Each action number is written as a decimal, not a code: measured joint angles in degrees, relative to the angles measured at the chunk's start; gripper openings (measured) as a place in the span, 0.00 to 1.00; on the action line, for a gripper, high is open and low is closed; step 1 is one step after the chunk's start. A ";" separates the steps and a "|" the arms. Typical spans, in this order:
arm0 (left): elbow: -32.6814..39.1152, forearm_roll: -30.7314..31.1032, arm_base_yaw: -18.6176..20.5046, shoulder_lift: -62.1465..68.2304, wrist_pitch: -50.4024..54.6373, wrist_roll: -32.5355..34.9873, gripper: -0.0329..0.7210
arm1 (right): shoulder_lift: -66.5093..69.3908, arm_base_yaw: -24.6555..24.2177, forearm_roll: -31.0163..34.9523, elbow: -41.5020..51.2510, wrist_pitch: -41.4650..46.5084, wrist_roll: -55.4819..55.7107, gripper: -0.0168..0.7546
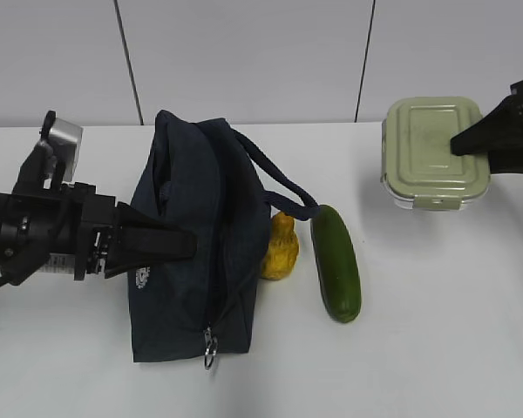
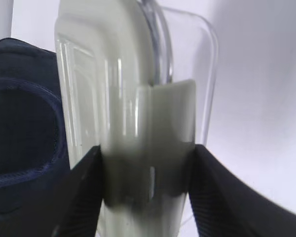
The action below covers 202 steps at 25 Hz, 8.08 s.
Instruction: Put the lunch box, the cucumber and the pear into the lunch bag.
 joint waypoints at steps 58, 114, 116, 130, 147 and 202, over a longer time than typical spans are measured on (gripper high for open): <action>-0.06 3.23 4.25 -3.75 2.91 3.86 0.05 | -9.05 19.29 8.51 0.19 1.25 8.74 0.53; -0.06 3.62 6.00 -4.64 2.90 4.95 0.05 | -5.82 29.73 -1.02 0.19 -1.23 15.59 0.53; -0.06 3.57 6.00 -4.64 2.90 5.11 0.05 | -5.71 30.83 -2.08 -0.18 -2.10 16.54 0.53; -0.06 2.41 6.00 -4.64 2.94 5.76 0.05 | -1.87 34.52 -13.78 -10.29 -2.50 27.45 0.53; -0.06 2.08 6.00 -4.64 2.94 5.80 0.05 | 0.95 42.38 -15.25 -11.15 -8.83 30.03 0.53; -0.06 4.43 6.00 -4.64 2.77 -1.83 0.04 | 4.27 43.88 -56.15 -23.72 3.16 49.42 0.71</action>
